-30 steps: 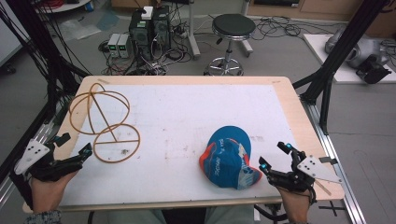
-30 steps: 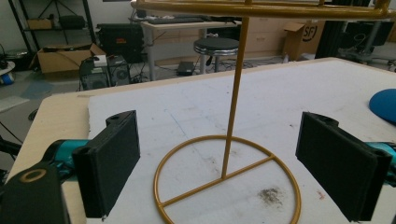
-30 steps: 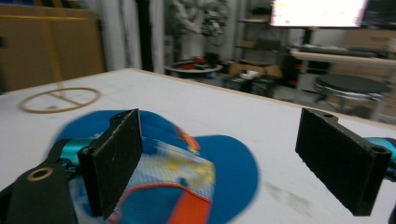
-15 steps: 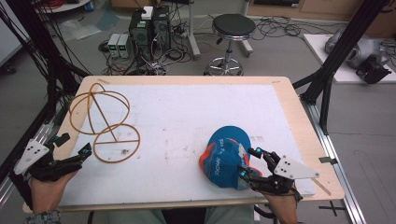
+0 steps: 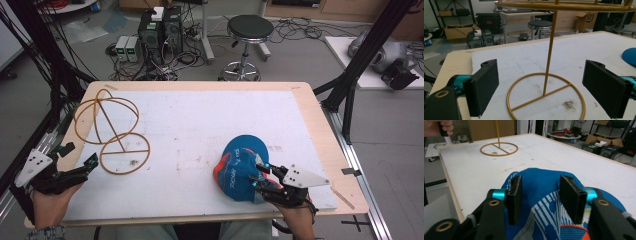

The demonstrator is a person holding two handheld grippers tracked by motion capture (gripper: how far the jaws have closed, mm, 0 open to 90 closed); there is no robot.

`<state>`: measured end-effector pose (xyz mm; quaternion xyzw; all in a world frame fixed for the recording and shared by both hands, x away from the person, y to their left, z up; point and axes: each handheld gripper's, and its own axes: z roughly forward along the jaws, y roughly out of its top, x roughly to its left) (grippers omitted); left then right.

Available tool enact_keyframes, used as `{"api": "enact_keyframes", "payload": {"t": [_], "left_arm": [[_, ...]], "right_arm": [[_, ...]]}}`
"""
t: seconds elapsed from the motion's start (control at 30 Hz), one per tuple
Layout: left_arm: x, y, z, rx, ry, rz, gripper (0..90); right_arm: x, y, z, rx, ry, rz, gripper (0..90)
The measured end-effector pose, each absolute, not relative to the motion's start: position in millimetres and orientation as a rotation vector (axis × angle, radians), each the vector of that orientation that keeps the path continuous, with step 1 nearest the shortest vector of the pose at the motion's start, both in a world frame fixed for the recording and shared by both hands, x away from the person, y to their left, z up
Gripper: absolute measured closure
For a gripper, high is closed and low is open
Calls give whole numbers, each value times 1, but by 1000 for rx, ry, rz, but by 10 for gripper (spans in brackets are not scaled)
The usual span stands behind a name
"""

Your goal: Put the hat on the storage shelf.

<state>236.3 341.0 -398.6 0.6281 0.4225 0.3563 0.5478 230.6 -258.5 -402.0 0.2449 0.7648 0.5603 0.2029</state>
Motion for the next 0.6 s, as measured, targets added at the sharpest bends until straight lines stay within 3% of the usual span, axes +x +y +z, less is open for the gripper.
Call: {"api": "enact_keyframes", "payload": {"t": [0.4, 0.6], "left_arm": [[237, 339, -399, 1496, 1003, 843, 139], [237, 341, -399, 1492, 1006, 845, 139]], "right_arm": [[236, -250, -399, 688, 2131, 1524, 812], [238, -250, -395, 706, 2121, 1520, 872]]}}
